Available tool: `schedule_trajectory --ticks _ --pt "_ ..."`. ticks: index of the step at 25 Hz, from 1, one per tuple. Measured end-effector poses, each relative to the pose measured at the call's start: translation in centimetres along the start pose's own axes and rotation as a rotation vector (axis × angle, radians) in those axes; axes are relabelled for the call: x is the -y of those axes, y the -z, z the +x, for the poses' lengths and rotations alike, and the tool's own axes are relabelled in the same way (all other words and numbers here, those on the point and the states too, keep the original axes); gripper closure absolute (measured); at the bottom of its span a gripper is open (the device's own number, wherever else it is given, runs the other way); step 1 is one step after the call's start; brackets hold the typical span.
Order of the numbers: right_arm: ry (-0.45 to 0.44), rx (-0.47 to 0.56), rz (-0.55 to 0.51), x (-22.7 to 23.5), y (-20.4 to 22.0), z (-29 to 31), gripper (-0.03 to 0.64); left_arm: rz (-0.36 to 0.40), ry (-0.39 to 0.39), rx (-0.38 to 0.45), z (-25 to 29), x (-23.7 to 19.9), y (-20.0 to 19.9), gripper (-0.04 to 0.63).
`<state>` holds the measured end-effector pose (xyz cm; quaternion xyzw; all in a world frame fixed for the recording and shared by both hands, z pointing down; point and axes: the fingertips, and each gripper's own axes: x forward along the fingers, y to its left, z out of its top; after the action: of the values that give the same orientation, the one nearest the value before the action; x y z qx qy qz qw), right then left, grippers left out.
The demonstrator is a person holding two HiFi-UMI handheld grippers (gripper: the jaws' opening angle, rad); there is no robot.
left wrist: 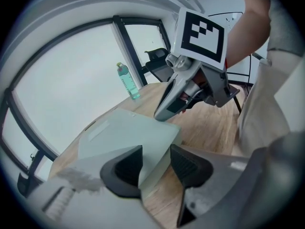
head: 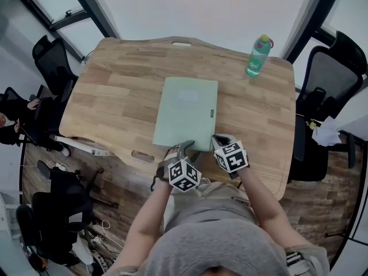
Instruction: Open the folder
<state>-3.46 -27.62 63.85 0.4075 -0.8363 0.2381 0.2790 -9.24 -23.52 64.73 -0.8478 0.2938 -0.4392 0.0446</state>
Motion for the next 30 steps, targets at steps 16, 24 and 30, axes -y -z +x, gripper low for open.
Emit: schedule_trajectory --ticks 16,24,30 --pt "0.004 -0.006 0.019 0.1 0.1 -0.1 0.615 -0.12 0.028 0.091 -2.4 -0.2 -1.3 0.531" --pt "0.011 -0.008 0.012 0.0 0.0 0.0 0.615 -0.125 0.034 0.106 -2.7 -0.5 -1.5 0.555" --pt "0.013 -0.005 0.012 0.0 -0.1 0.0 0.615 -0.148 0.037 0.103 -3.0 -0.8 -1.7 0.566"
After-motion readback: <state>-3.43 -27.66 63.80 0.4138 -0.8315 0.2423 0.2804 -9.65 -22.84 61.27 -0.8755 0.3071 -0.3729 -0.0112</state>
